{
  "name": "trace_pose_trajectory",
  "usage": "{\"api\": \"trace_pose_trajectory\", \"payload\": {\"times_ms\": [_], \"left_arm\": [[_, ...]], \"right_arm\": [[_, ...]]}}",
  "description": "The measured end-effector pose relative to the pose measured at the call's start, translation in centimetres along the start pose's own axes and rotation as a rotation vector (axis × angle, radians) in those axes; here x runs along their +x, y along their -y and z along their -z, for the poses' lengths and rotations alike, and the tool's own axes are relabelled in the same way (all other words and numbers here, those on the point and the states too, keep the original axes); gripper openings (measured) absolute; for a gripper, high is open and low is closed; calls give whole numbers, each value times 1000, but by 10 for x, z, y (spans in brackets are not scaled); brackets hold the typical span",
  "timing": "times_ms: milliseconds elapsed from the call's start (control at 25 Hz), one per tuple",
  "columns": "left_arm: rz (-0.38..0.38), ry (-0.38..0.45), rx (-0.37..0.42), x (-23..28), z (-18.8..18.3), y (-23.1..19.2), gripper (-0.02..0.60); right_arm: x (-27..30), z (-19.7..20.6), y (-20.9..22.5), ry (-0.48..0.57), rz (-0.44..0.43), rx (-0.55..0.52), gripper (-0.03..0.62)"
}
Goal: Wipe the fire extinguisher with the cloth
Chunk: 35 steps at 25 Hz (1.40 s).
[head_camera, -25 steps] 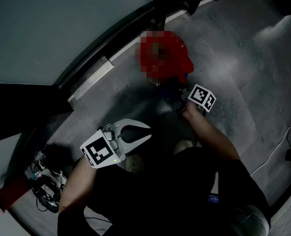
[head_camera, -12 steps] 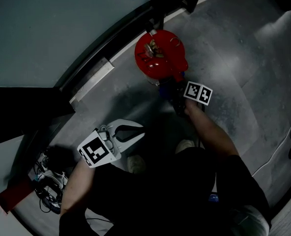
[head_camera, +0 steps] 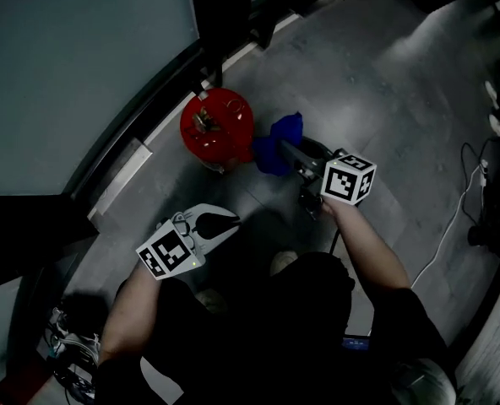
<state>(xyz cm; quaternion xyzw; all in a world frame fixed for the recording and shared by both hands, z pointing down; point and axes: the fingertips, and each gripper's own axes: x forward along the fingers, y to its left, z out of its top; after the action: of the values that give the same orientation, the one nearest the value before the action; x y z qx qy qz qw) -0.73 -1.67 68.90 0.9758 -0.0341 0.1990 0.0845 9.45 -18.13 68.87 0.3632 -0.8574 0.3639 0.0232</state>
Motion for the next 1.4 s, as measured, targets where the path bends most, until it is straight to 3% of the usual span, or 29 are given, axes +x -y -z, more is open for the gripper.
{"api": "trace_pose_trajectory", "payload": {"times_ms": [240, 400, 600, 1000, 1400], "left_arm": [[60, 30, -4, 19, -16, 2, 29], [39, 58, 21, 10, -33, 8, 29], [-3, 69, 39, -10, -40, 19, 29], [-39, 45, -5, -30, -26, 36, 29], [-42, 31, -29, -31, -22, 37, 29]], "right_arm": [[-10, -78, -69, 76, -137, -77, 107], [6, -92, -82, 118, -205, -16, 107], [33, -93, -69, 194, -267, 93, 107], [66, -62, -26, 161, -197, 124, 107], [85, -5, 28, 80, -106, 233, 107]]}}
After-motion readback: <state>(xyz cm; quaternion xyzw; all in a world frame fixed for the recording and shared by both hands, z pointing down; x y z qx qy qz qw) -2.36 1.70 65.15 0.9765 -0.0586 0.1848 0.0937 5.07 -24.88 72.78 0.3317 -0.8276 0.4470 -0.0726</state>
